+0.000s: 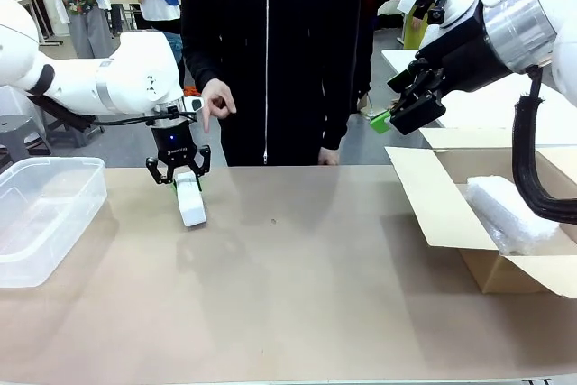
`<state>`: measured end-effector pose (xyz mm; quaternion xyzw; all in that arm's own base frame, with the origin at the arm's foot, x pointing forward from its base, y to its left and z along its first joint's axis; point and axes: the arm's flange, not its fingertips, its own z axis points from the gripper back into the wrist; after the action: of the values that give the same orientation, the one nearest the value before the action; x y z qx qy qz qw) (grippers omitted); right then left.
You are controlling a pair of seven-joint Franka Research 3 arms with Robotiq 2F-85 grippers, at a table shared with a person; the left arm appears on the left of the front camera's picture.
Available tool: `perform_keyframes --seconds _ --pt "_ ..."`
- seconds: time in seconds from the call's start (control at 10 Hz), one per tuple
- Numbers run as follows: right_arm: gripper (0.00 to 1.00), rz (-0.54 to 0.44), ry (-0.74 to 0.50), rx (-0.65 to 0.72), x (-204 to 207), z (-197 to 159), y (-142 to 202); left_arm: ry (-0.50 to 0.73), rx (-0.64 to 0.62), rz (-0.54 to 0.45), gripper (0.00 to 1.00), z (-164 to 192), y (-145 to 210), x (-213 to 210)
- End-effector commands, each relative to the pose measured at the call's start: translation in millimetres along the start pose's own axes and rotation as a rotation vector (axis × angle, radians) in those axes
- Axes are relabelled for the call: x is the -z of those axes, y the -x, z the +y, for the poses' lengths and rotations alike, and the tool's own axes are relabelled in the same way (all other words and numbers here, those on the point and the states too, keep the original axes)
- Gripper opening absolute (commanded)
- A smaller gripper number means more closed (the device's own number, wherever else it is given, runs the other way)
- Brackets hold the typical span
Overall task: Separate and place wrapped and unwrapped clocks.
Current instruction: Pick up the Digital clock indicated by the person.
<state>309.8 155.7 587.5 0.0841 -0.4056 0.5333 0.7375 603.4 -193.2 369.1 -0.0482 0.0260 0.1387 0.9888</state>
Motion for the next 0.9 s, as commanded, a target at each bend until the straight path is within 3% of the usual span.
perform_keyframes --seconds 0.0,0.4,0.8 --pt "1.0 -0.021 -0.007 0.003 3.7 -2.0 0.2 0.019 -0.037 -0.002 0.16 14.5 17.7 -42.8" --pt "1.0 -0.021 -0.007 0.003 3.7 -2.0 0.2 0.054 0.157 -0.059 0.16 45.6 84.8 -137.2" --pt "1.0 -0.021 -0.007 0.003 3.7 -2.0 0.2 0.071 0.27 -0.201 0.16 56.9 156.9 -195.1"
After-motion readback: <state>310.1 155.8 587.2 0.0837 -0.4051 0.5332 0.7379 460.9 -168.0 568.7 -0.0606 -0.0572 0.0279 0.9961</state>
